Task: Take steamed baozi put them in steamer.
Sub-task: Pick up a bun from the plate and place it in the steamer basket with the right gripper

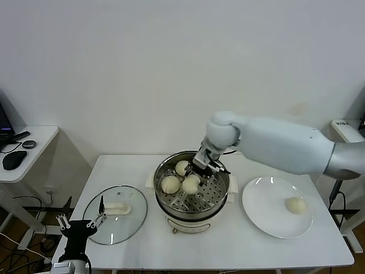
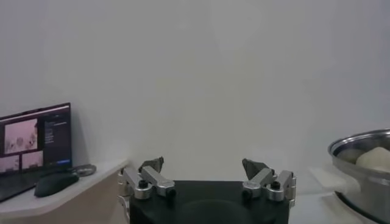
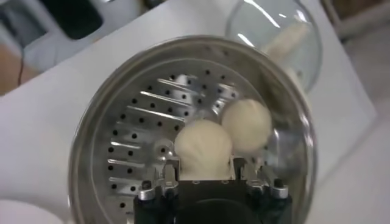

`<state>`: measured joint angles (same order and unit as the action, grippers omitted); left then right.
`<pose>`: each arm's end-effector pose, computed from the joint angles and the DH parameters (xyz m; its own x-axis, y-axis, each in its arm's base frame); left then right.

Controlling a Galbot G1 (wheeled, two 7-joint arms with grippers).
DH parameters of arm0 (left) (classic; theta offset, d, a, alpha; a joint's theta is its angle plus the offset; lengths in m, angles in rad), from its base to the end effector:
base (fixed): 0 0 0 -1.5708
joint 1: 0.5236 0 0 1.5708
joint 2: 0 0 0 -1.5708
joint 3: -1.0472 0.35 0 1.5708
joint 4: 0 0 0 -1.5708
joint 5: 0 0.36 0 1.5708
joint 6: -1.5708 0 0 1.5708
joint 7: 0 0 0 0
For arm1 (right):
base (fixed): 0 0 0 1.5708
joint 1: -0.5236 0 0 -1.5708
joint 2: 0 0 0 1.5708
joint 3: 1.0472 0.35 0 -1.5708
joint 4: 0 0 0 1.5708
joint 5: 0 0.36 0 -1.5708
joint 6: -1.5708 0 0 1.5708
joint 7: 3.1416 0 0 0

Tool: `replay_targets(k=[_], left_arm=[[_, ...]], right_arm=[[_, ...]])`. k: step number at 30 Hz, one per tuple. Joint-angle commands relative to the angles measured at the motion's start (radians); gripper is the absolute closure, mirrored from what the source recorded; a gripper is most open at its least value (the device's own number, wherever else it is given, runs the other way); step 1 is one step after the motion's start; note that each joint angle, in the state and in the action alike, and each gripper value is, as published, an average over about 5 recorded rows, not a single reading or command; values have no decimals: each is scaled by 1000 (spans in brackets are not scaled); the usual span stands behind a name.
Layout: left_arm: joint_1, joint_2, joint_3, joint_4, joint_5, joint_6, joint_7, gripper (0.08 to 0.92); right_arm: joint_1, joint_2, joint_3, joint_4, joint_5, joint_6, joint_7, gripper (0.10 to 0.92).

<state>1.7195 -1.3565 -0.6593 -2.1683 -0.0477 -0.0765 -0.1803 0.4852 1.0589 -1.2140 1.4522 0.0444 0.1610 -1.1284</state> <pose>0.1463 0.0707 -0.2897 -0.9874 -0.1501 -0.0496 -0.1570 0.9677 0.1970 0.5123 0.1150 -0.0791 -0.0483 -0.2699 0.9617 -0.4639 -0.8466 -0.2609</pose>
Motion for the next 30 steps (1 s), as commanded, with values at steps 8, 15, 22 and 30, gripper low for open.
replay_targets(k=[8,15,22,30], left_arm=[[12,-2,-4,-8,3,-6,-3,177],[11,-7,0,-4,4,-9,-3,177],[12,-7,0,-3,5,-9,-2,177],[6,-5,1,4,3,-10,-1,177]], right_arm=[[-39,66,-64,-23,-141,345,7,482],[-30,58,-69,-12,-149,383,-4,482],[-24,45,-53,-5,-137,398,26,430],[45,-43,1,25,-81,316,17,225]])
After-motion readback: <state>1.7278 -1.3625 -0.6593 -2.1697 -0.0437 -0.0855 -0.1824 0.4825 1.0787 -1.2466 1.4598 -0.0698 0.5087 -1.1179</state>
